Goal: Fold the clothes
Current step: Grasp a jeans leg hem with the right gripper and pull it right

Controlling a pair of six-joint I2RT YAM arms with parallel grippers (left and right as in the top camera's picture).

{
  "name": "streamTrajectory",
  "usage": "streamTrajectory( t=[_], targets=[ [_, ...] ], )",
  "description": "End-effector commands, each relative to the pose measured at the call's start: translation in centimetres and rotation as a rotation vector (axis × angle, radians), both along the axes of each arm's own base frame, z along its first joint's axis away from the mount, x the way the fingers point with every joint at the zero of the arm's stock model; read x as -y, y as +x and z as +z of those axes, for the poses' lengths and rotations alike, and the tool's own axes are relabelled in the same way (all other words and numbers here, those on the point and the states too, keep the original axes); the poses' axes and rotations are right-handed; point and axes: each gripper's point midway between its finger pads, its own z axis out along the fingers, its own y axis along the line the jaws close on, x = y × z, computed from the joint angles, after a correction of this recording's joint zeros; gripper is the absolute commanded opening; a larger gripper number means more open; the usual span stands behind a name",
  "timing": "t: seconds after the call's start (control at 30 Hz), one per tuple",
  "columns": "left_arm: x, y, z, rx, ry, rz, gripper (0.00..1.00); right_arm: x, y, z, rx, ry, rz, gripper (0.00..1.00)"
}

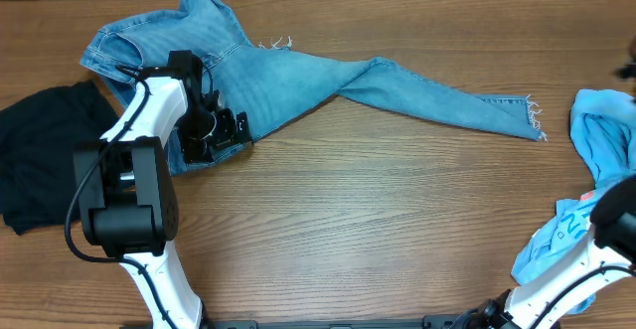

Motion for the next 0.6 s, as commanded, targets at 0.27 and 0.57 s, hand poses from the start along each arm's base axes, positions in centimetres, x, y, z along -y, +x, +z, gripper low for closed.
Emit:
streamTrajectory(
  t=[0.27,0.57],
  targets=[
    [0.1,-6.7,-5.4,-0.289,0.008,-0.001,0.96,-12.9,-2.7,-8.9,-0.345,0.141,0.264,0.77],
    [0.1,-6.6,-5.4,-0.286,0.008,-0.001,0.96,-14.4,-2.5,-16.1,-0.279,0.189,0.196,0.76]
  ],
)
